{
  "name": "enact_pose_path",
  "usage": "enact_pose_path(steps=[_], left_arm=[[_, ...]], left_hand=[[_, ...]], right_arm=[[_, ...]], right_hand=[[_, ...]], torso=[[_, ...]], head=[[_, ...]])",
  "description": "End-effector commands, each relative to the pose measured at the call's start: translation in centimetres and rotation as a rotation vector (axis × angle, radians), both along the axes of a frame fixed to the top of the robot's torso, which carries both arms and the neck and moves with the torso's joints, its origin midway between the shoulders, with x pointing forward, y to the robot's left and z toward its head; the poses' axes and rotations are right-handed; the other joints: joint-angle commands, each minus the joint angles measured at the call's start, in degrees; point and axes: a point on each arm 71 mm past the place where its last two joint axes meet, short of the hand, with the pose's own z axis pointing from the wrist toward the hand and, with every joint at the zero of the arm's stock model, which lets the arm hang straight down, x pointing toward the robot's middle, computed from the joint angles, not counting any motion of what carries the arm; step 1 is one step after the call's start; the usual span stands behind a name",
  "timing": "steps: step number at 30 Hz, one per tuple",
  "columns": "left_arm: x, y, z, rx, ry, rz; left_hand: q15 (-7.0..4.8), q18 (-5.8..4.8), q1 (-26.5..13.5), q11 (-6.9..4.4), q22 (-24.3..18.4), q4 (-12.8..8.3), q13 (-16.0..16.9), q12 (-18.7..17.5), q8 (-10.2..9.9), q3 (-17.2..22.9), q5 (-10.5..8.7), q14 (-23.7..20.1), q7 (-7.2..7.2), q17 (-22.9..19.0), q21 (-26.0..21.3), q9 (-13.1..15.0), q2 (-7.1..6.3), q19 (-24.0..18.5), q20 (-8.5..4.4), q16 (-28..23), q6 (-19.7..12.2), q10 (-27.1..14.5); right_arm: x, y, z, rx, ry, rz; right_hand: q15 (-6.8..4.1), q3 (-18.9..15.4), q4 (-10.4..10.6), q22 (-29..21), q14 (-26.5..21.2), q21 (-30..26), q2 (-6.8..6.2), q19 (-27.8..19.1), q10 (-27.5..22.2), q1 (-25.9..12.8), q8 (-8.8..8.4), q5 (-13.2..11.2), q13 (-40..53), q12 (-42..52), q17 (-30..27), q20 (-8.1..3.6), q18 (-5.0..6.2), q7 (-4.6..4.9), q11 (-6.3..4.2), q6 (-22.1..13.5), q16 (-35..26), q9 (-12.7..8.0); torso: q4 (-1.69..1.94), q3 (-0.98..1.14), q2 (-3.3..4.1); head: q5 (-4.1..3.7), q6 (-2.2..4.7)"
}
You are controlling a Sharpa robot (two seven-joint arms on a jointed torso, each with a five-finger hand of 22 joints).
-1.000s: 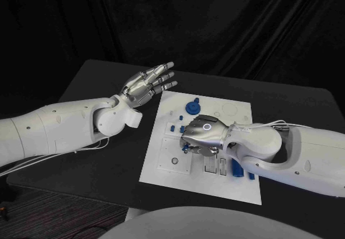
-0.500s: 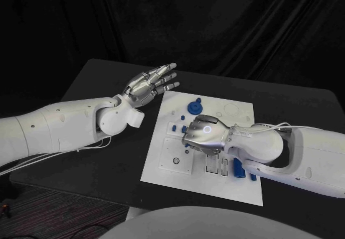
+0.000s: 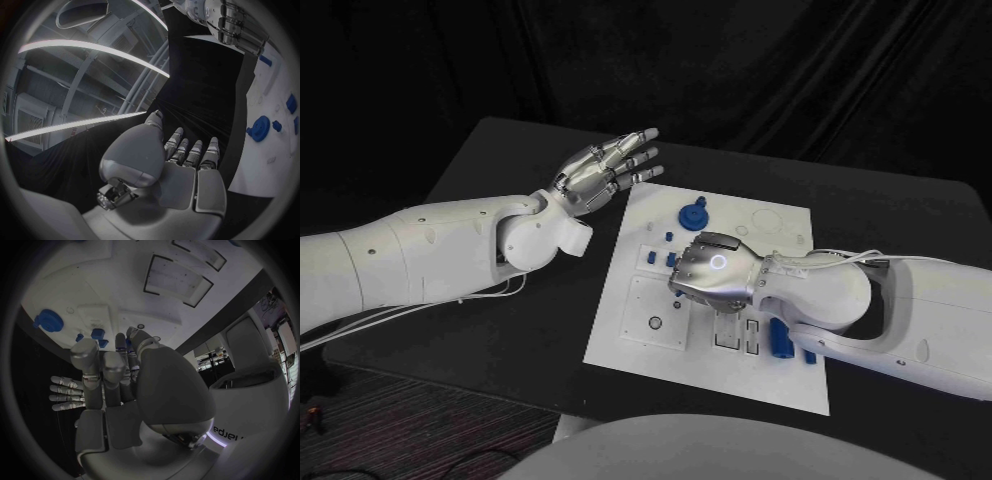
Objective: Assemble the parts on the task board
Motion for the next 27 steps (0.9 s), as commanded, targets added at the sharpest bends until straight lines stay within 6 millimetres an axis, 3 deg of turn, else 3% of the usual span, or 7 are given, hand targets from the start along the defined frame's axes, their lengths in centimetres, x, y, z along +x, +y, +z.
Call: enact_pose_path(steps=[1, 5, 7, 8, 27], left_arm=[[-0.09, -0.20, 0.02, -0.014, -0.001, -0.014], [-0.10, -0.18, 0.01, -0.013, 0.000, -0.014], [-0.10, -0.18, 0.01, -0.013, 0.000, -0.015], [-0.10, -0.19, 0.00, -0.013, 0.000, -0.015], [-0.11, -0.26, -0.04, -0.012, 0.004, -0.020]], left_hand=[[0.30, 0.49, 0.0, 0.45, -0.1, 0.0, 0.0, 0.3, 0.3, 0.3, 0.34, 0.0, 0.07, 0.0, 0.0, 0.1, 0.62, 0.2, -0.04, 0.3, 0.5, -0.1], [0.30, 0.49, 0.0, 0.45, -0.1, 0.0, 0.0, 0.3, 0.3, 0.3, 0.34, 0.0, 0.07, 0.0, 0.0, 0.1, 0.62, 0.2, -0.04, 0.3, 0.5, -0.1], [0.30, 0.49, 0.0, 0.45, -0.1, 0.0, 0.0, 0.3, 0.3, 0.3, 0.34, 0.0, 0.07, 0.0, 0.0, 0.1, 0.62, 0.2, -0.04, 0.3, 0.5, -0.1], [0.30, 0.49, 0.0, 0.45, -0.1, 0.0, 0.0, 0.3, 0.3, 0.3, 0.34, 0.0, 0.07, 0.0, 0.0, 0.1, 0.62, 0.2, -0.04, 0.3, 0.5, -0.1], [0.29, 0.48, 0.0, 0.52, -0.1, -0.1, 0.1, 0.4, 0.4, 0.3, 0.36, -0.1, 0.14, 0.0, 0.0, 0.1, 0.67, 0.2, -0.04, 0.3, 0.6, -0.1]], right_arm=[[-0.05, 0.06, 0.00, -0.010, 0.012, -0.011], [-0.06, 0.08, -0.10, -0.021, 0.022, -0.014], [-0.04, 0.08, -0.16, -0.025, 0.033, -0.019], [-0.04, 0.09, -0.19, -0.026, 0.037, -0.021], [0.03, 0.32, -0.70, -0.041, 0.067, -0.031]], right_hand=[[-0.21, 0.2, -0.4, 6.4, -0.1, 0.4, -0.01, -0.3, 0.6, 0.3, 0.02, 0.2, 0.1, -0.1, 0.1, -0.09, -0.09, -0.05, -0.02, 0.5, 0.1, 0.2], [-0.24, 0.2, -0.5, 6.4, -0.1, 0.3, -0.09, -0.3, 0.7, 0.3, -0.03, 0.1, 0.2, 0.0, 0.0, -0.12, -0.08, -0.06, -0.05, 0.5, 0.0, 0.2], [-0.35, 1.6, -0.9, 6.3, -0.1, 0.2, 0.12, -0.4, 0.6, 0.3, -0.46, -6.0, 0.3, -0.2, -0.2, -0.24, -0.07, -0.18, -0.15, 0.4, -0.2, 0.3], [-0.35, 1.7, -0.9, 6.4, -0.1, 0.3, 0.10, -0.4, 0.6, 0.3, -0.49, -6.3, 0.4, -0.2, -0.2, -0.23, -0.10, -0.15, -0.13, 0.4, -0.2, 0.3], [-0.29, 3.1, -0.8, 6.3, -0.1, 0.1, -0.58, -0.4, 0.5, -0.8, -1.31, -7.8, 0.6, -0.3, -0.4, -0.12, -0.09, -0.03, -0.05, -0.5, -0.4, 0.2]], torso=[[0.02, 0.03, 0.03], [0.02, 0.00, 0.01], [0.00, 0.00, 0.02], [0.00, 0.00, 0.01], [0.00, 0.02, 0.04]], head=[[0.21, 0.01], [0.32, 0.01], [0.40, 0.01], [0.42, 0.01], [0.60, 0.01]])
